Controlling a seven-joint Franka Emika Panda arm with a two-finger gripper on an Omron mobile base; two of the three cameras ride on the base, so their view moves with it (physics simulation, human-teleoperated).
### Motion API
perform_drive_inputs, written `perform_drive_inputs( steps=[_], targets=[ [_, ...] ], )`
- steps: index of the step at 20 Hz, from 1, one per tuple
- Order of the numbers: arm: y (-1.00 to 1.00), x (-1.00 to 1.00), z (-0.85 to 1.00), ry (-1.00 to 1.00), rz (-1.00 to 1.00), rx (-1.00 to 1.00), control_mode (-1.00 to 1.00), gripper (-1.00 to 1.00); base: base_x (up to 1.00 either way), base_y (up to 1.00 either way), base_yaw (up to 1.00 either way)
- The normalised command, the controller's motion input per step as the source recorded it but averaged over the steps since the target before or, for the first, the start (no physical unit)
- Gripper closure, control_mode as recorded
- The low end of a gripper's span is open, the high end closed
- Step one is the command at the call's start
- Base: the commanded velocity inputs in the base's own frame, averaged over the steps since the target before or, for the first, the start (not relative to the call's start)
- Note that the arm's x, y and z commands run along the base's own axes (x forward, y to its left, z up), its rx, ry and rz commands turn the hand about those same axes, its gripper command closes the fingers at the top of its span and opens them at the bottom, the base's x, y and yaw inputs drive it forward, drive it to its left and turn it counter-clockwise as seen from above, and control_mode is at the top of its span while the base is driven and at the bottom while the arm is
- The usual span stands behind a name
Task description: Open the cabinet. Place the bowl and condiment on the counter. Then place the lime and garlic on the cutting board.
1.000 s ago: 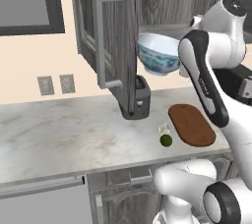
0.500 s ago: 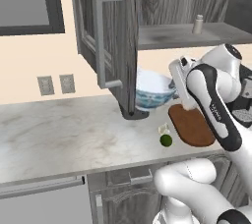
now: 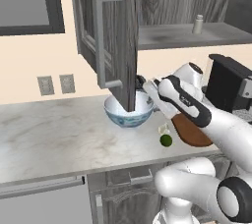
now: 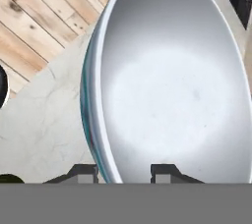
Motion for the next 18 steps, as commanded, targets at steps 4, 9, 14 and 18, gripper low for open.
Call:
perform_drive_inputs(
  steps=[4,9,14,18],
  targets=[
    [0.5,0.34,-0.74,0.0,0.27,-0.19,-1.0,1.0,0.0,0.0,0.0],
    [0.3,0.31,-0.77,0.0,0.16,-0.18,-1.0,1.0,0.0,0.0,0.0],
    [0.01,0.44,-0.63,-0.02,0.02,-0.09,-1.0,1.0,0.0,0.0,0.0],
    [0.14,0.24,-0.67,-0.06,0.0,-0.04,-1.0,1.0,0.0,0.0,0.0]
  ],
)
